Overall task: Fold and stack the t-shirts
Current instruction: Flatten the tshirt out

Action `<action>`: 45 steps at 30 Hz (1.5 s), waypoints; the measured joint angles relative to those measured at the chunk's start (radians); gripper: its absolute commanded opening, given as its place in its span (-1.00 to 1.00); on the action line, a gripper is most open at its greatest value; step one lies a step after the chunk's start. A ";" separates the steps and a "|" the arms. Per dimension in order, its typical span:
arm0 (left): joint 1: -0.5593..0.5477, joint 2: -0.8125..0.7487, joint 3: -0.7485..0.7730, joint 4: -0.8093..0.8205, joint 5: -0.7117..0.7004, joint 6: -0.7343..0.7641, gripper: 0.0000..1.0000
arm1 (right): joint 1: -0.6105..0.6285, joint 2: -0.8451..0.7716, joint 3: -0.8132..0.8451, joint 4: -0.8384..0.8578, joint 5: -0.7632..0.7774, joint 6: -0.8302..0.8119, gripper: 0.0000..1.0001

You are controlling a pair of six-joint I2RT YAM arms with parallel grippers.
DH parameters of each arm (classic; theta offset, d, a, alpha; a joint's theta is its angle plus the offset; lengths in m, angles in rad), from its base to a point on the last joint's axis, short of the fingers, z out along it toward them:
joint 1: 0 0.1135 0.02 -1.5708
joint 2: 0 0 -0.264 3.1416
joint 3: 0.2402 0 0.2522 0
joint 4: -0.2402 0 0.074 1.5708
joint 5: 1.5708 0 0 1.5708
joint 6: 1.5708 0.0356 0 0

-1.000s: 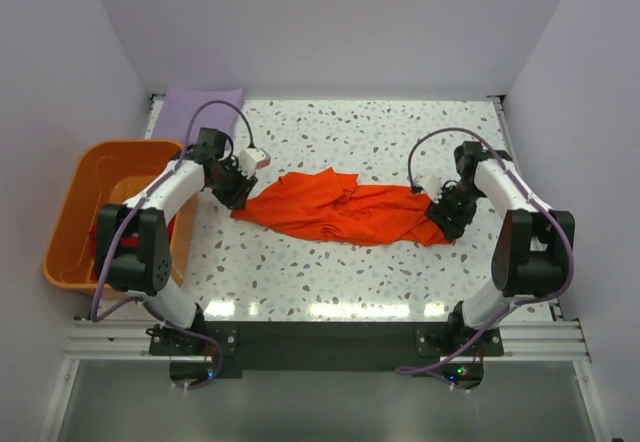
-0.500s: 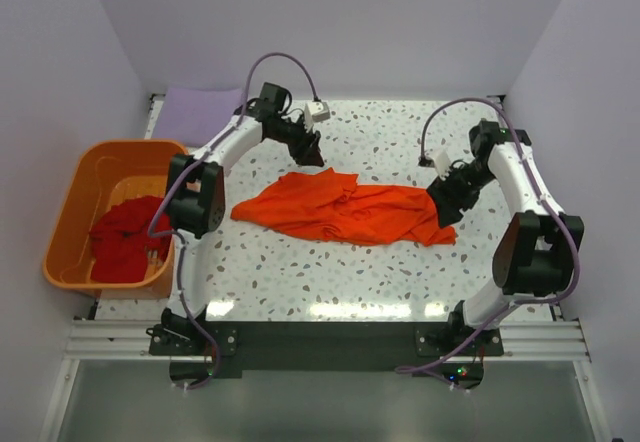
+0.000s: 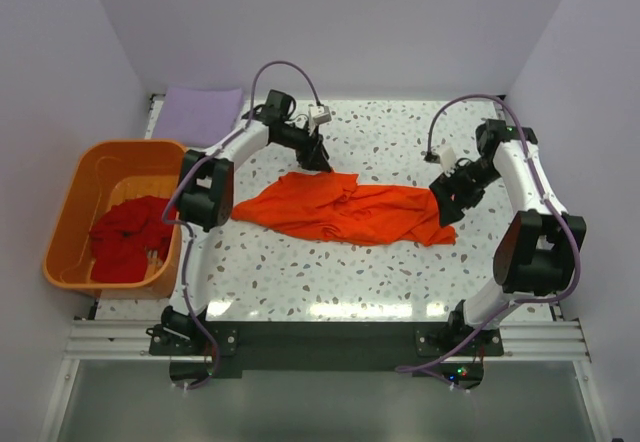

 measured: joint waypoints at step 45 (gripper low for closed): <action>0.219 -0.468 -0.066 -0.001 -0.007 -0.132 -1.00 | -0.003 0.069 0.070 0.029 -0.035 0.019 0.52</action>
